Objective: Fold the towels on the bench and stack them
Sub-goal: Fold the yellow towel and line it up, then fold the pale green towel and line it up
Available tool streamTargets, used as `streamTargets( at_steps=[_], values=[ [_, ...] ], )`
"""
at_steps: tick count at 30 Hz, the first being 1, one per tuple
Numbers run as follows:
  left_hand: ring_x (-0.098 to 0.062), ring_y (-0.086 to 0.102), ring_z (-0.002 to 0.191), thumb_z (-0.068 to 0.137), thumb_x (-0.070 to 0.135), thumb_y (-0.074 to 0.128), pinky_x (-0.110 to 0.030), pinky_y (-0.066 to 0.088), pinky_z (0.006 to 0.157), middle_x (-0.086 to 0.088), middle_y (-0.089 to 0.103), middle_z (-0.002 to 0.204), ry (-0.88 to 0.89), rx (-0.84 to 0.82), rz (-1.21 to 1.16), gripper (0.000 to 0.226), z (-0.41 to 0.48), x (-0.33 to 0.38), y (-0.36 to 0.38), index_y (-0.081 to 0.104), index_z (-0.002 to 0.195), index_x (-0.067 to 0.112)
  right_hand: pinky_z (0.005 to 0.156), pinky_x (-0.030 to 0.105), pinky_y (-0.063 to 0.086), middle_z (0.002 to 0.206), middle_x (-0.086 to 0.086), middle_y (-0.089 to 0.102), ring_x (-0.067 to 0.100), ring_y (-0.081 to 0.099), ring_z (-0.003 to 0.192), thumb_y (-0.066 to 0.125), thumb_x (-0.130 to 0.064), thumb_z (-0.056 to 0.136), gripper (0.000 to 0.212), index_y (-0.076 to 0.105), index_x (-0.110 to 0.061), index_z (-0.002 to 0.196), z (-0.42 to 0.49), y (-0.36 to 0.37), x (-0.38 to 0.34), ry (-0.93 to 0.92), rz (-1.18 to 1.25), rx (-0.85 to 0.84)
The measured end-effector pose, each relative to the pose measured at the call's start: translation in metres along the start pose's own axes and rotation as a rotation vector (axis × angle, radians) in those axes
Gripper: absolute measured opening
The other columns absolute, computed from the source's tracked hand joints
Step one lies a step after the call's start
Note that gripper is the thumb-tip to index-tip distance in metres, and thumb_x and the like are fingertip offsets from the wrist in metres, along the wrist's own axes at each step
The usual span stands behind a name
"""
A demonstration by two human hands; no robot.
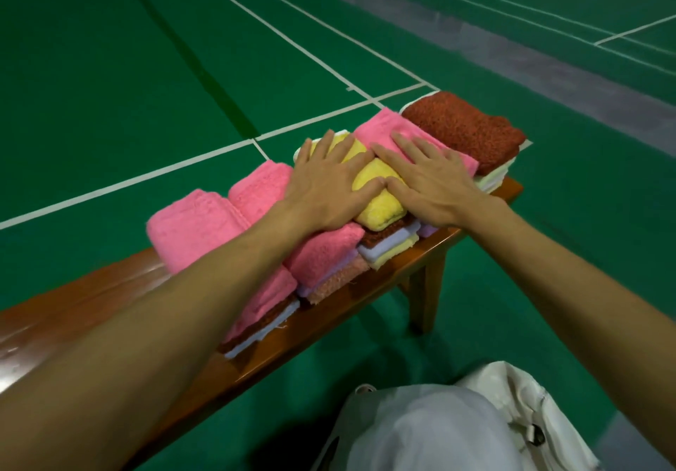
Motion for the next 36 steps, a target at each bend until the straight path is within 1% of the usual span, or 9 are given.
streamTargets(
  at_steps=[4,7,9,14,18,22,29,32,36],
  values=[
    [-0.031,0.009,0.159,0.094,0.077,0.017,-0.057,0.003,0.127,-0.004,0.019,0.172,0.012,-0.026,-0.058,0.078,0.003,0.001,-0.016,0.028,0.16,0.038,0.122,0.064,0.015,0.173,-0.003,0.005,0.023,0.008,0.158,0.0,-0.072,0.09,0.075,0.003,-0.046,0.161,0.002,-0.013,0.004,-0.002,0.121,-0.033],
    [-0.029,0.009,0.159,0.089,0.078,0.02,-0.056,0.004,0.127,-0.003,0.019,0.172,0.01,-0.009,-0.153,0.083,0.0,-0.003,-0.032,0.026,0.161,0.037,0.123,0.065,0.007,0.172,-0.003,0.008,0.026,0.009,0.158,0.009,-0.066,0.1,0.065,0.009,-0.045,0.162,-0.003,-0.029,0.0,0.018,0.191,-0.005],
    [-0.027,0.009,0.159,0.088,0.078,0.021,-0.057,0.003,0.126,-0.002,0.018,0.172,0.007,0.002,-0.181,0.084,-0.008,-0.007,-0.04,0.026,0.162,0.038,0.123,0.064,0.005,0.172,-0.002,0.009,0.027,0.009,0.158,0.009,-0.067,0.098,0.068,0.012,-0.044,0.162,-0.008,-0.042,-0.007,0.008,0.182,0.032],
    [-0.027,0.011,0.159,0.091,0.074,0.027,-0.055,0.007,0.125,-0.003,0.021,0.171,0.006,0.011,-0.192,0.08,-0.039,-0.022,-0.057,0.028,0.161,0.036,0.123,0.058,0.018,0.169,0.001,0.024,0.025,0.021,0.155,0.006,-0.075,0.092,0.079,0.027,-0.04,0.16,-0.013,-0.079,-0.037,-0.043,0.271,0.185],
    [-0.025,0.013,0.159,0.093,0.074,0.03,-0.056,0.011,0.126,-0.003,0.024,0.17,0.003,0.046,-0.198,0.079,-0.078,-0.042,-0.075,0.027,0.162,0.037,0.124,0.055,0.017,0.169,0.001,0.023,0.023,0.019,0.156,0.007,-0.077,0.09,0.082,0.027,-0.039,0.16,-0.019,-0.096,-0.075,-0.111,0.308,0.227],
    [-0.023,0.015,0.158,0.088,0.081,0.028,-0.054,0.013,0.126,-0.002,0.025,0.17,-0.036,0.078,-0.192,0.085,-0.128,-0.072,-0.094,0.025,0.161,0.038,0.125,0.05,0.017,0.169,0.002,0.025,0.024,0.019,0.157,0.013,-0.077,0.089,0.083,0.028,-0.037,0.16,-0.021,-0.101,-0.136,-0.234,0.32,0.213],
    [-0.02,0.018,0.157,0.084,0.084,0.025,-0.047,0.016,0.127,-0.001,0.026,0.169,-0.206,0.113,-0.165,0.093,-0.25,-0.146,-0.114,0.026,0.162,0.034,0.125,0.051,0.02,0.167,0.007,0.028,0.026,0.02,0.156,0.019,-0.078,0.085,0.09,0.028,-0.03,0.161,-0.016,-0.088,-0.281,-0.465,0.339,0.119],
    [-0.022,0.022,0.156,0.089,0.08,0.031,-0.043,0.019,0.127,-0.003,0.03,0.168,-0.302,0.14,-0.153,0.087,-0.316,-0.185,-0.114,0.026,0.162,0.032,0.125,0.045,0.021,0.165,0.009,0.032,0.027,0.025,0.154,0.021,-0.076,0.085,0.092,0.03,-0.025,0.16,-0.021,-0.072,-0.35,-0.552,0.373,0.071],
    [-0.02,0.022,0.156,0.09,0.077,0.034,-0.041,0.02,0.126,0.0,0.031,0.167,-0.464,0.121,-0.177,0.084,-0.413,-0.235,-0.106,0.024,0.162,0.037,0.12,0.045,0.03,0.157,0.011,0.044,0.029,0.038,0.145,0.033,-0.068,0.089,0.088,0.035,-0.013,0.157,-0.031,-0.035,-0.446,-0.567,0.421,-0.03]
  ],
)
Point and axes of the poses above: each hand's wrist, its own z-axis towards the middle knuckle, its own y-axis out of the palm, x = y × z, the point moved 2 cm from there along z, towards the middle knuckle
